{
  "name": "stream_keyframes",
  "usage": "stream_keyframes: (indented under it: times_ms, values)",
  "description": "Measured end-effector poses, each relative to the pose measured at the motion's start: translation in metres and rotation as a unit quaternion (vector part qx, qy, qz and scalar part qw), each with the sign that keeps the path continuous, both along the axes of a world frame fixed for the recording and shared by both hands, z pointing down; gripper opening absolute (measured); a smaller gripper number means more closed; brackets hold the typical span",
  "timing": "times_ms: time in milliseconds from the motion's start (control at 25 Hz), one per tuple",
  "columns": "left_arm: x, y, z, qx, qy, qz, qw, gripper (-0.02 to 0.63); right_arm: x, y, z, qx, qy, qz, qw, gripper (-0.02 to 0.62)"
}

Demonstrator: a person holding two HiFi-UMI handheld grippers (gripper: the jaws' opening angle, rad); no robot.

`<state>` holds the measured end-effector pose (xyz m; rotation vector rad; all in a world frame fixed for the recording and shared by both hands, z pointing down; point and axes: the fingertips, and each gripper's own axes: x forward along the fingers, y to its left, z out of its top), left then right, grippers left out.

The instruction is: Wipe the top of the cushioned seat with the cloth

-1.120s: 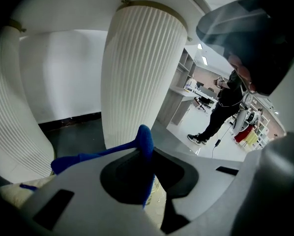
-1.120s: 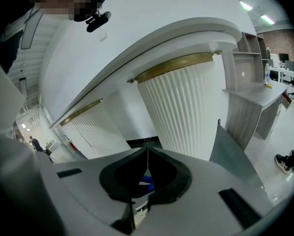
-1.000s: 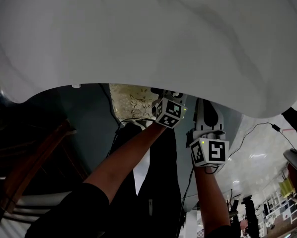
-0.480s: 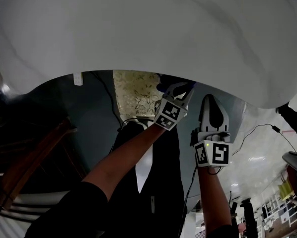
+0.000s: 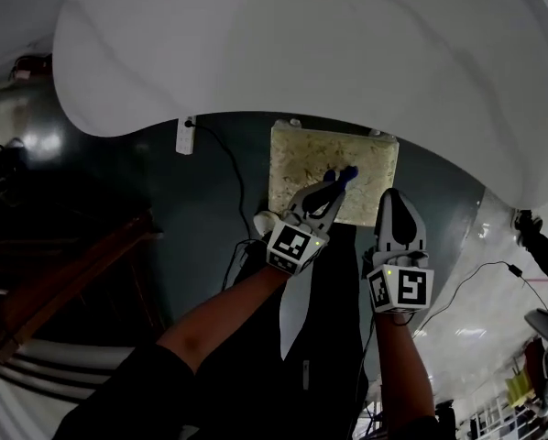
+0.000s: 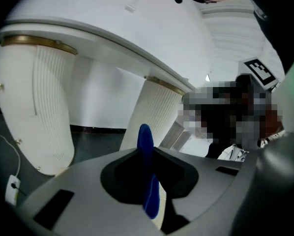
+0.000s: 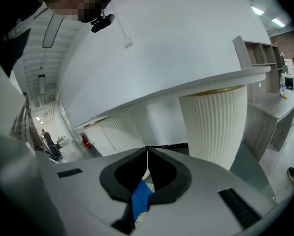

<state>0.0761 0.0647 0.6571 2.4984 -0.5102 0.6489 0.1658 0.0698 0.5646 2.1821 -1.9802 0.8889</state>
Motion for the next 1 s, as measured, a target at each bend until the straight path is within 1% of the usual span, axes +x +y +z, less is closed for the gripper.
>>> stream_keyframes:
  times_ms: [120,240,320,440,560,720,880,1000]
  values:
    - [-0.049,-0.015,-0.018,0.014,-0.013,-0.04,0.999,0.057,-0.039,-0.011,-0.01,-0.001,-0.007,-0.028,1.0,0.038]
    - [-0.092,-0.028,-0.023,0.022,-0.024,-0.08,0.9963,0.057,-0.074,-0.021,-0.012,-0.009,-0.001,-0.067,0.998,0.038]
    - [-0.116,-0.038,-0.024,0.028,-0.03,-0.098,0.9943,0.057,-0.096,-0.029,-0.013,-0.014,0.005,-0.091,0.996,0.038]
    - [-0.148,-0.048,-0.022,0.037,-0.039,-0.119,0.9914,0.057,-0.122,-0.039,-0.018,-0.011,0.006,-0.114,0.993,0.038]
    - [-0.17,-0.05,-0.006,0.041,-0.054,-0.132,0.9889,0.057,-0.138,-0.045,-0.018,-0.008,0.009,-0.136,0.991,0.038]
    - [-0.19,-0.046,0.027,0.03,-0.074,-0.146,0.9861,0.057,-0.145,-0.048,-0.014,-0.009,0.009,-0.144,0.989,0.038]
    - [-0.203,-0.039,0.057,0.023,-0.096,-0.135,0.9859,0.057,-0.144,-0.045,-0.004,-0.019,0.026,-0.149,0.988,0.038]
    - [-0.209,-0.03,0.078,0.021,-0.111,-0.123,0.9859,0.057,-0.143,-0.037,0.005,-0.033,0.024,-0.144,0.989,0.038]
